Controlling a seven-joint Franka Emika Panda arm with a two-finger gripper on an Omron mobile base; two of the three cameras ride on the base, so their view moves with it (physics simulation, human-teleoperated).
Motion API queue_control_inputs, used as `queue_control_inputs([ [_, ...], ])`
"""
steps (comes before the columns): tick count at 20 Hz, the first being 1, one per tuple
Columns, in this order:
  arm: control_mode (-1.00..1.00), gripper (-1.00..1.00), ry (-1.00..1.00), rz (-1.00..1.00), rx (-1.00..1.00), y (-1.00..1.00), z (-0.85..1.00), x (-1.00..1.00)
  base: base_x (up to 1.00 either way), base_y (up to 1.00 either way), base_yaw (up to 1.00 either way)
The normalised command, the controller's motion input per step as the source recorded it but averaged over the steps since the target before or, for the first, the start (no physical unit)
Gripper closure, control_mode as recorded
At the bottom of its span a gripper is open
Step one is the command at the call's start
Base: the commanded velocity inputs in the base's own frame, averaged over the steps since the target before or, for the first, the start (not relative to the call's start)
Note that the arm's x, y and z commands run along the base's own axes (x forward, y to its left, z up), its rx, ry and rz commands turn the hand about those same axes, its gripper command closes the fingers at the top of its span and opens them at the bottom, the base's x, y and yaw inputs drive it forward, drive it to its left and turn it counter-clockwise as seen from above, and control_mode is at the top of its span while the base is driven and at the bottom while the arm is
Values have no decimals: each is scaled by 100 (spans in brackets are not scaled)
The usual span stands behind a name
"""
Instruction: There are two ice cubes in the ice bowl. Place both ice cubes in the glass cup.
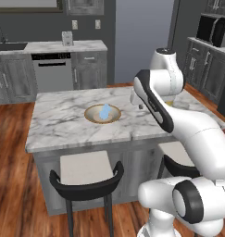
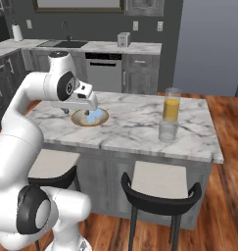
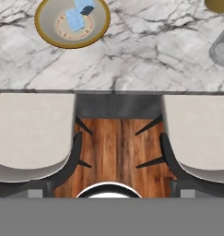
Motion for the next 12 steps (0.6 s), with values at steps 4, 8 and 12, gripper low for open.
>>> queue_control_inputs([
  [4, -100, -100, 0, 0, 0, 0, 0, 0, 0, 0, 0],
  [8, -100, -100, 1, 0, 0, 0, 0, 0, 0, 0, 0],
  [12, -100, -100, -1, 0, 0, 0, 0, 0, 0, 0, 0],
])
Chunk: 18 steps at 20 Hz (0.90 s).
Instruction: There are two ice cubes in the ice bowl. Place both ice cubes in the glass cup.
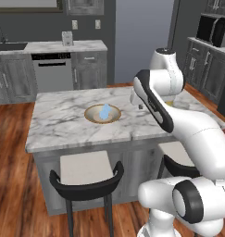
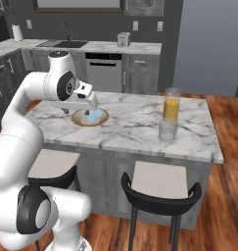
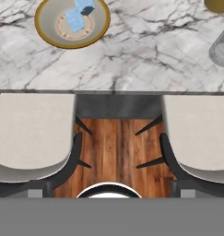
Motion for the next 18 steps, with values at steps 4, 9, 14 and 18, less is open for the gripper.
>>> queue_control_inputs([
  [4, -100, -100, 0, 0, 0, 0, 0, 0, 0, 0, 0],
  [9, -100, -100, 0, 0, 4, 6, 0, 24, 0, 0, 0],
  [14, -100, -100, 0, 0, 12, 17, -2, 49, 0, 0, 0],
  [18, -100, -100, 0, 0, 13, 1, 0, 31, 0, 0, 0],
])
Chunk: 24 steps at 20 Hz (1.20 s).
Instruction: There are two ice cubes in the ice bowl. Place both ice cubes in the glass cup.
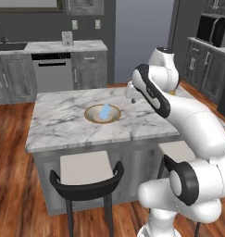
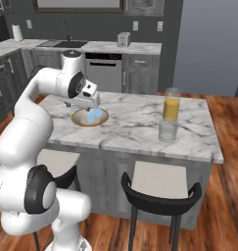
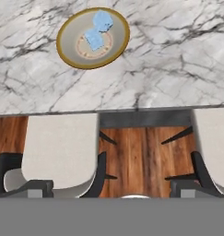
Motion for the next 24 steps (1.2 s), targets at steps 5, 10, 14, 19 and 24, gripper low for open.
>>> queue_control_inputs([
  [5, -100, -100, 0, 0, 1, 2, 0, 24, 0, 0, 0],
  [10, -100, -100, 0, 0, -1, 6, 0, 18, 0, 0, 0],
  [14, -100, -100, 0, 0, 0, 9, 0, 23, 0, 0, 0],
  [19, -100, -100, 1, -1, 0, 13, 0, 30, 0, 0, 0],
  [24, -100, -100, 1, -1, 0, 14, -1, 35, 0, 0, 0],
])
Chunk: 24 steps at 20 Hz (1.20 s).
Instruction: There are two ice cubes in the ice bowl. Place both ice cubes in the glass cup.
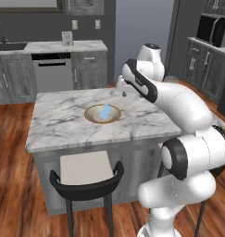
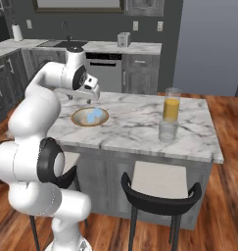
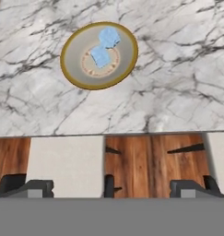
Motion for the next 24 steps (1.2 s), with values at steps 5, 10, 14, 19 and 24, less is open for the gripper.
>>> queue_control_inputs([
  [5, -100, -100, 2, -4, -2, 26, -12, 52, 0, 0, 0],
  [10, -100, -100, 0, -4, -2, 25, -25, 53, 0, 0, 0],
  [14, -100, -100, 0, -1, 0, 24, -36, 58, 0, 0, 0],
  [19, -100, -100, 0, 0, 0, 16, -44, 59, 0, 0, 0],
  [24, -100, -100, 0, 0, -2, 2, -45, 36, 0, 0, 0],
])
